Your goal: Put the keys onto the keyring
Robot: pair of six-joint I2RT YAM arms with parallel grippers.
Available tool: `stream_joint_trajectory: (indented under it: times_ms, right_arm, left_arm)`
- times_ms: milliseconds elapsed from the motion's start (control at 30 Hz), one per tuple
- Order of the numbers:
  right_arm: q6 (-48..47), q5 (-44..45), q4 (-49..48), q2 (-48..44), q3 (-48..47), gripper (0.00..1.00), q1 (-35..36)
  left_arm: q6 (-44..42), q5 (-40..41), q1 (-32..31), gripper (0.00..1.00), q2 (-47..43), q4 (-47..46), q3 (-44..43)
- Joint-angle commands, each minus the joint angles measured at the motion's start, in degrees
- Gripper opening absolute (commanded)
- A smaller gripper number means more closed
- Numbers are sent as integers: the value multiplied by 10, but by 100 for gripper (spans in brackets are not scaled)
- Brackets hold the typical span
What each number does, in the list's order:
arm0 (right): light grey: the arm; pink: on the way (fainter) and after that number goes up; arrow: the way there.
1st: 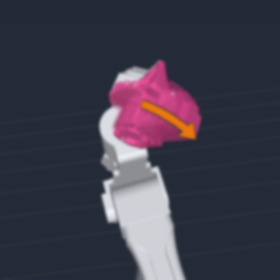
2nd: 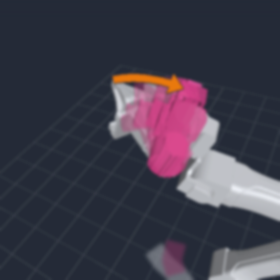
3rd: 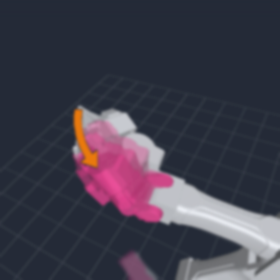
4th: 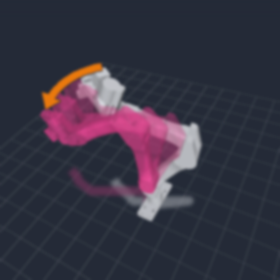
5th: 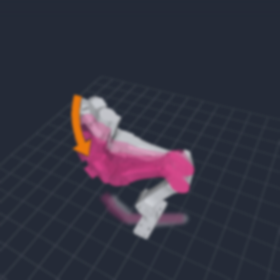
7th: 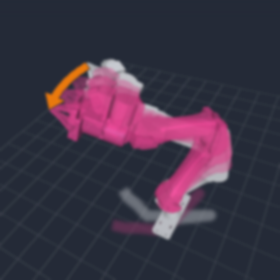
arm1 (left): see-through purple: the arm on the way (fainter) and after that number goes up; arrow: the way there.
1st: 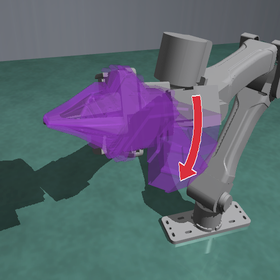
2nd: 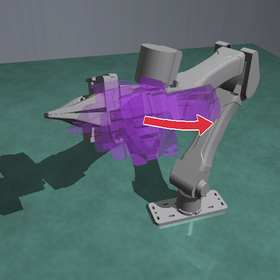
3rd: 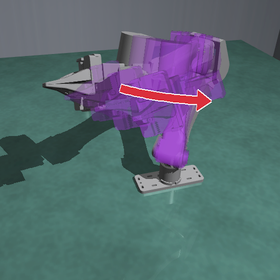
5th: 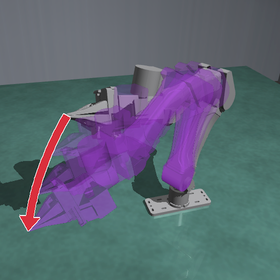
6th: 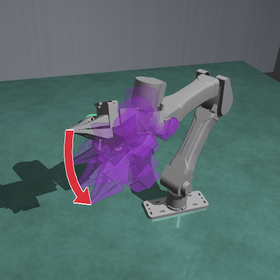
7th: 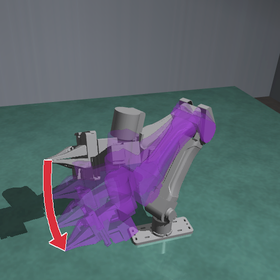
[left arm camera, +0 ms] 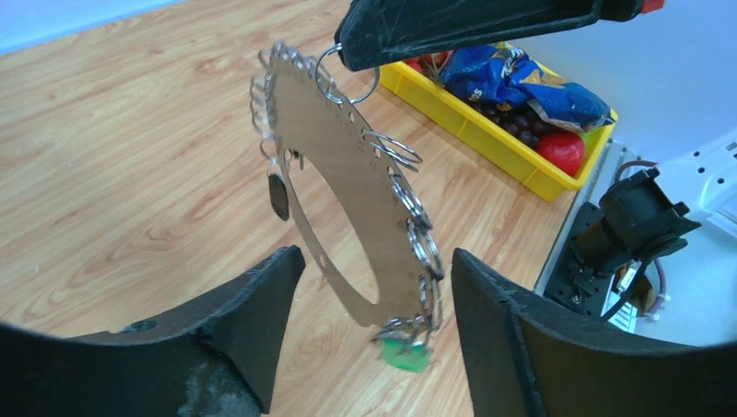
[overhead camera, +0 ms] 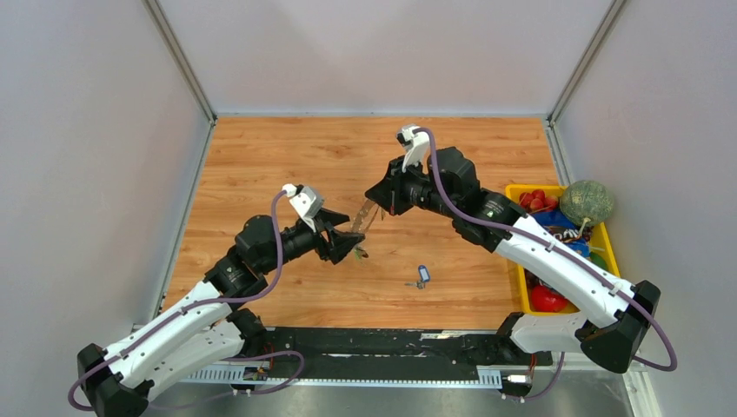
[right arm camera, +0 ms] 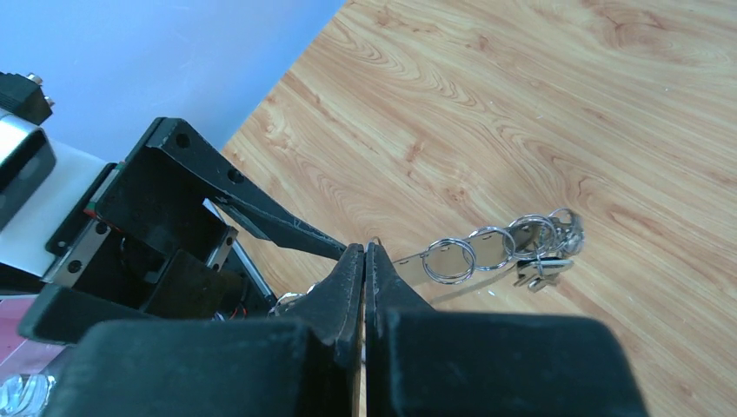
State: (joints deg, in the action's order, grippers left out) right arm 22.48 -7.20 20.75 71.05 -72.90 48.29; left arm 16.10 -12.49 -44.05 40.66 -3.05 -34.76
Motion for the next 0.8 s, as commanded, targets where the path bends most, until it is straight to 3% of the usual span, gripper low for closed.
stream_joint_trajectory:
  times_ms: [0,200,367,467,700,767]
  right_arm:
    - [12,-12,-23,-5,-35,0,3]
    - [12,-10,-24,-7,-32,0,3]
    - [11,-10,-23,-7,-29,0,3]
    - [10,-8,-23,-9,-27,0,3]
    - [5,11,-12,-24,3,0,2]
    - [3,19,-11,-31,15,7,2]
  left_arm:
    - [-4,1,0,67,10,-24,-4]
    - [-7,12,0,38,11,-21,-7]
    - [-13,17,0,22,7,-12,-12]
    - [-14,20,0,5,6,-7,-15]
    - [-13,29,-1,0,-1,10,-29]
    - [-10,36,0,0,-1,22,-38]
